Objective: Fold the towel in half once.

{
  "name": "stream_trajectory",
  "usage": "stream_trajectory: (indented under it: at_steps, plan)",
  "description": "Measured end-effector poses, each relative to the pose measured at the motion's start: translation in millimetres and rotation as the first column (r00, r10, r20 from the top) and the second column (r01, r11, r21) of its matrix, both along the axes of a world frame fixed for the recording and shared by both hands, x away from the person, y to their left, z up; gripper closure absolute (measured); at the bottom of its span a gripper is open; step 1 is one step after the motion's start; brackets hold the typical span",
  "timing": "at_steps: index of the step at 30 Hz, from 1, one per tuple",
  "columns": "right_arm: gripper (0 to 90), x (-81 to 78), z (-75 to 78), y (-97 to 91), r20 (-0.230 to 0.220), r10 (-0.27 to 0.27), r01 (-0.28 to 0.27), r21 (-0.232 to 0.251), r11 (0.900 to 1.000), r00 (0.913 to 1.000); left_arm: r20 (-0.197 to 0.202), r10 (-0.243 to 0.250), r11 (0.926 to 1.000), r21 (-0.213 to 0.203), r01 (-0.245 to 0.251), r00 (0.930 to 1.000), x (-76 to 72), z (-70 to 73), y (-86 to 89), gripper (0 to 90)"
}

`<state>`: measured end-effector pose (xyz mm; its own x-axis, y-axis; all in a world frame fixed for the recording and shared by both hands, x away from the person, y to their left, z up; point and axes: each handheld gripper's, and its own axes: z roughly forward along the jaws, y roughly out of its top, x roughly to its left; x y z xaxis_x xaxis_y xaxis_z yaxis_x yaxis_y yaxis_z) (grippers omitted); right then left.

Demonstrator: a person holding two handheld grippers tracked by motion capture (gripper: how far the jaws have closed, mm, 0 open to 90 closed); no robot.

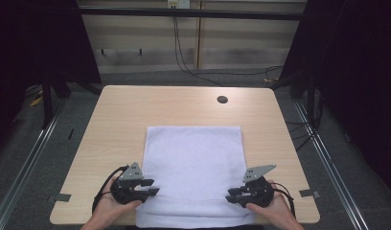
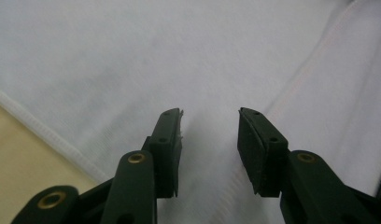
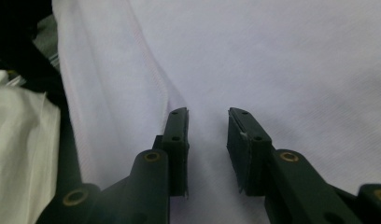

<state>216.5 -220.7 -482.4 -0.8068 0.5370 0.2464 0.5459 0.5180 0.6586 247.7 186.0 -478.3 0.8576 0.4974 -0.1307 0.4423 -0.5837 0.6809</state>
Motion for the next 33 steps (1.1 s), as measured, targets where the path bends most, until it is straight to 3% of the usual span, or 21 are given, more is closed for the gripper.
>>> stream_trajectory:
  at_steps: [2, 4, 8, 10, 12, 15, 17, 21, 23, 26, 28, 29, 33]
  plan:
    - [68.8, -8.9, -2.5, 0.9, -0.014, 0.032, -0.032, -0.012, 0.9994, 0.9994, -0.007, -0.014, 0.9998, 0.017, 0.014, 0.9999, -8.7, -4.4, 2.2, 59.8]
    - [68.6, -19.4, -3.0, 0.8, -0.022, 0.051, -0.052, -0.007, 0.9986, 0.9984, -0.025, -0.058, 0.9975, 0.040, 0.059, 0.9980, -16.5, -5.7, 3.8, 58.8]
    - [68.2, -32.4, -2.4, -1.8, -0.039, 0.087, -0.087, 0.012, 0.9962, 0.9954, -0.067, -0.087, 0.9959, 0.018, 0.088, 0.9939, -28.5, -4.3, 7.4, 57.1]
    - [67.4, -38.1, -3.3, -3.2, -0.049, 0.102, -0.101, 0.027, 0.9946, 0.9936, -0.110, -0.124, 0.9922, -0.025, 0.122, 0.9862, -34.6, -4.3, 9.9, 56.0]
    - [66.7, -41.8, -2.3, -2.1, -0.046, 0.111, -0.110, 0.021, 0.9937, 0.9928, -0.074, -0.128, 0.9912, -0.043, 0.125, 0.9890, -37.7, -1.1, 12.1, 55.0]
    - [66.7, -37.7, 2.8, -2.4, -0.019, 0.087, -0.086, 0.042, 0.9954, 0.9961, -0.073, -0.110, 0.9906, -0.089, 0.104, 0.9912, -26.1, 3.4, 12.4, 54.7]
    - [64.6, -27.8, 6.0, -3.1, 0.003, 0.047, -0.048, 0.050, 0.9976, 0.9989, -0.075, -0.098, 0.9856, -0.145, 0.086, 0.9924, -12.8, 5.4, 10.8, 55.0]
    - [60.7, 3.3, 11.3, -6.0, 0.045, -0.041, 0.037, 0.077, 0.9963, 0.9981, -0.064, -0.058, 0.9860, -0.160, 0.047, 0.9963, 13.9, 12.3, 5.8, 51.6]
    - [56.9, 23.8, 11.5, -7.4, 0.066, -0.103, 0.098, 0.073, 0.9925, 0.9925, -0.048, -0.022, 0.9766, -0.215, 0.011, 0.9986, 25.6, 18.2, 4.7, 49.1]
    - [55.1, 53.1, 8.7, -11.5, 0.052, -0.171, 0.167, 0.070, 0.9835, 0.9840, -0.025, 0.014, 0.9825, -0.186, -0.018, 0.9996, 43.3, 20.8, -1.4, 49.0]
    - [53.8, 68.7, 5.3, -11.1, 0.061, -0.205, 0.203, 0.032, 0.9785, 0.9768, -0.017, 0.046, 0.9824, -0.180, -0.049, 0.9988, 57.2, 16.8, -4.4, 51.1]
    - [53.5, 73.2, 4.2, -10.8, 0.057, -0.208, 0.207, 0.021, 0.9780, 0.9764, -0.015, 0.067, 0.9874, -0.142, -0.069, 0.9976, 67.5, 13.1, -6.6, 50.9]
    - [50.2, 94.0, -1.4, -7.8, 0.062, -0.245, 0.246, -0.008, 0.9692, 0.9675, -0.022, 0.126, 0.9890, -0.075, -0.128, 0.9917, 96.1, -0.8, -11.0, 50.1]
